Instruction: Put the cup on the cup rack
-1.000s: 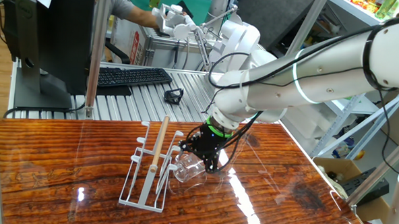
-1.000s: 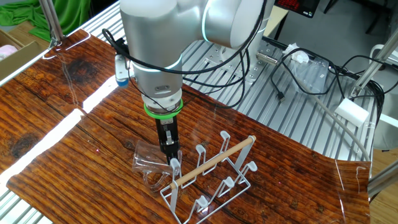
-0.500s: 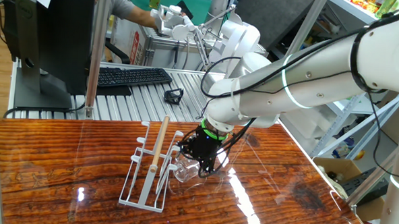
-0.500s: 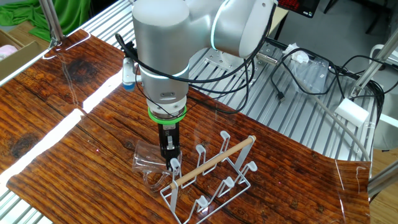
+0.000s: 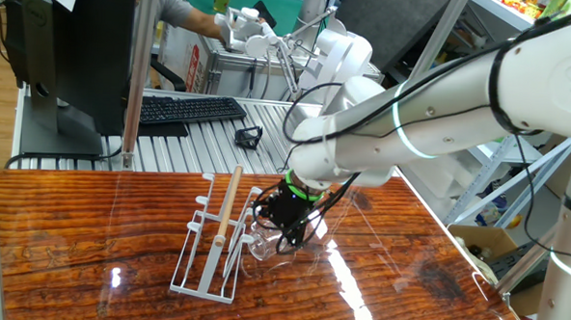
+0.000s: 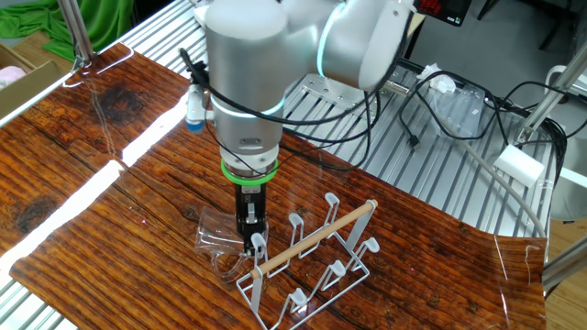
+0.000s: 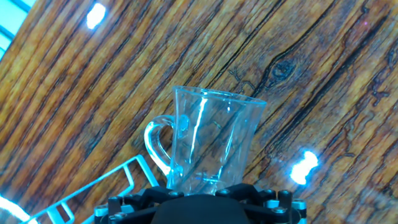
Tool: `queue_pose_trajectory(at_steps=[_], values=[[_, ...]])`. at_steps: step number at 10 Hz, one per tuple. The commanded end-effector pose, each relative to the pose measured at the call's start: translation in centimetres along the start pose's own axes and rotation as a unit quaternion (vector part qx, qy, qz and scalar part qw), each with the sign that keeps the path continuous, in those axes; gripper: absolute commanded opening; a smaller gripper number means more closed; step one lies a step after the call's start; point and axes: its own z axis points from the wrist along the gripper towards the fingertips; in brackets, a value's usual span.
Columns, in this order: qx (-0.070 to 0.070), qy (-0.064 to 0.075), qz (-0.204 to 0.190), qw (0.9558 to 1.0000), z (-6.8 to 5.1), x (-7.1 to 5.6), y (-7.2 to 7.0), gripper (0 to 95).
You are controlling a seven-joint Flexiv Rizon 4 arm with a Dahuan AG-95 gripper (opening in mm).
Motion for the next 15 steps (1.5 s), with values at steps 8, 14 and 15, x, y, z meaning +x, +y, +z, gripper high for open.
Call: queue_pose_trajectory(at_steps=[8,14,15], values=[[0.002,-0.034,0.013,0.9993,1.2,0.1,0.4,95.0],[0.032,-0.052,0.001,0.9982,1.4,0.1,0.5,95.0],[0.034,-0.055,-0.001,0.9979,1.4,0.1,0.5,95.0]])
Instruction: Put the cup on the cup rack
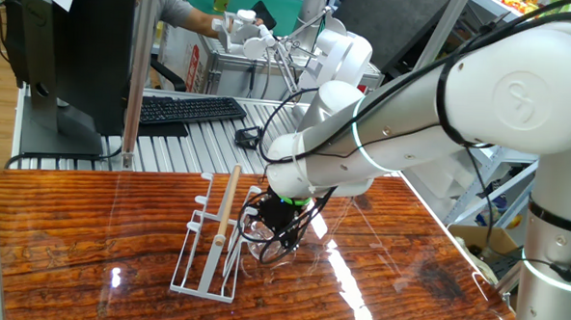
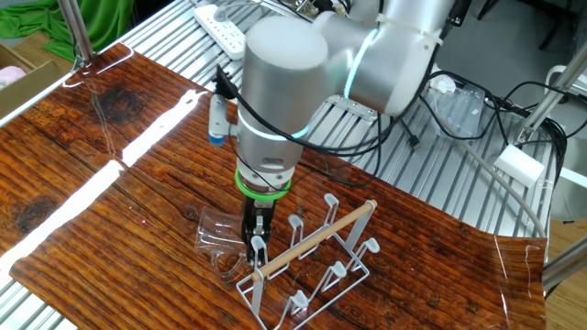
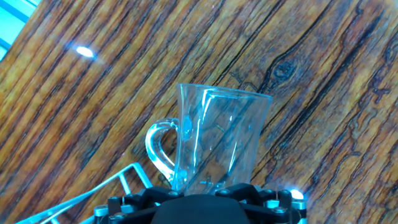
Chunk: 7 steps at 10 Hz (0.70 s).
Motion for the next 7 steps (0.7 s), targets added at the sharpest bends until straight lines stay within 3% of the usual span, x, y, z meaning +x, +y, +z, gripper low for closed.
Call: queue_pose_trajectory(at_steps=[1,5,6,7], values=[[0.005,-0.004,-0.004,1.0,-0.12,0.04,-0.06,95.0],[0.009,-0.009,-0.014,0.9998,-0.11,0.04,-0.06,95.0],[0.009,-0.009,-0.015,0.9998,-0.1,0.04,-0.06,76.0],[0.01,-0.011,-0.02,0.9997,-0.1,0.05,-0.06,76.0]])
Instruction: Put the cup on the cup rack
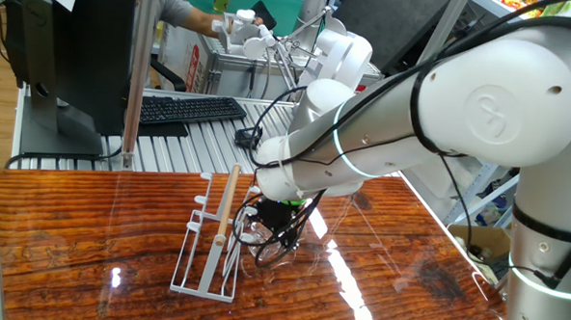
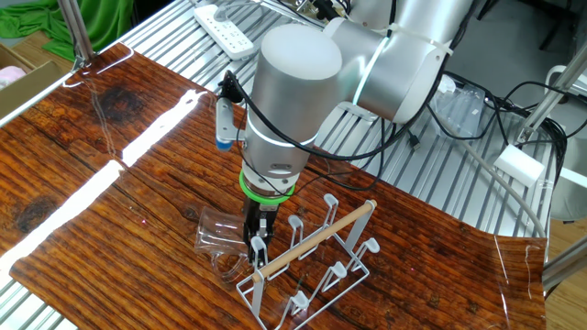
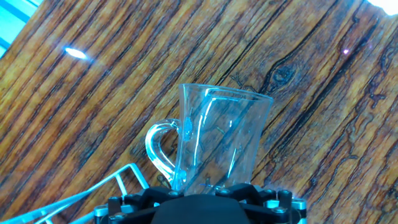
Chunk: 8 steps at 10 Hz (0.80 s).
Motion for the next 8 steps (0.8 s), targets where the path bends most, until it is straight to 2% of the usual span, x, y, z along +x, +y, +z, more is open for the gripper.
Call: queue_pose_trajectory(at_steps=[1,2,3,4,5,6,7,8], values=[[0.001,-0.003,-0.007,1.0,-0.06,0.03,0.09,76.0],[0.001,-0.003,-0.008,1.0,-0.08,0.03,0.08,57.0],[0.001,-0.003,-0.01,0.9999,-0.08,0.03,0.07,57.0],[0.001,-0.003,-0.013,0.9999,-0.16,0.02,0.04,38.0],[-0.002,-0.002,-0.018,0.9998,-0.27,-0.01,0.0,38.0],[-0.003,-0.003,-0.022,0.9997,-0.27,-0.02,-0.01,19.0],[-0.003,-0.004,-0.024,0.9997,-0.26,-0.02,-0.01,19.0],[-0.004,-0.004,-0.03,0.9995,-0.25,-0.04,-0.03,0.0]])
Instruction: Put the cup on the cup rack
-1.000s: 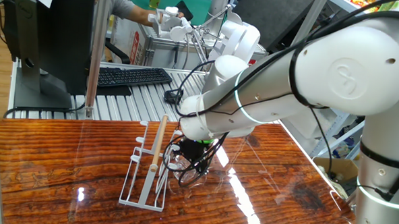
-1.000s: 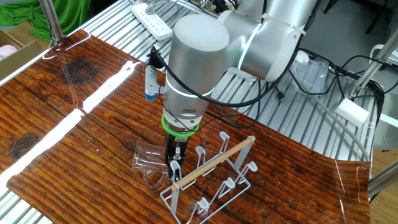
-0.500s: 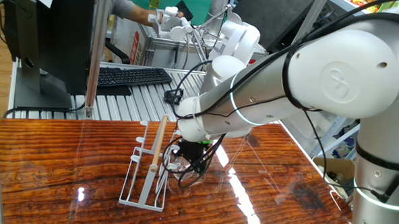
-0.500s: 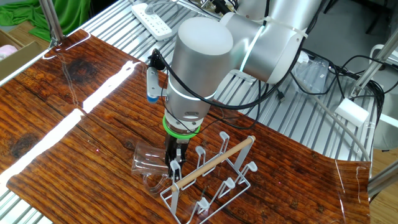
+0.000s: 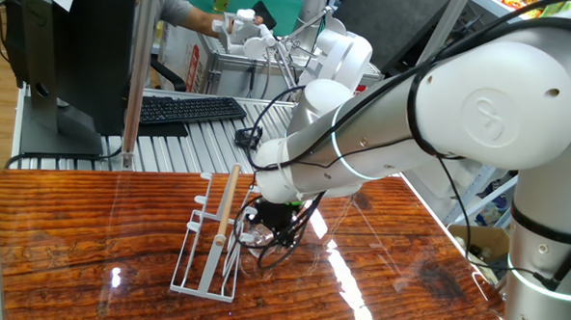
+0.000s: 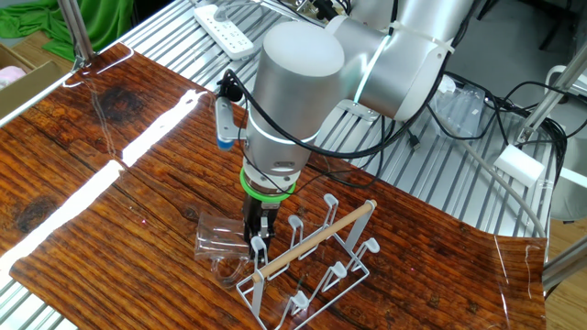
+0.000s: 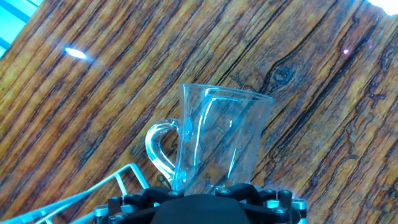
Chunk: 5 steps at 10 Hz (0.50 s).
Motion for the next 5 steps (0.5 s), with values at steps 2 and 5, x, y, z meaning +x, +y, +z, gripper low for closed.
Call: queue_pose_trajectory(at_steps=[2,5], values=[[-0.002,0.0,-0.016,0.9999,0.04,-0.04,-0.13,0.0],[-0.004,0.004,-0.025,0.9997,-0.28,-0.17,-0.44,0.0]])
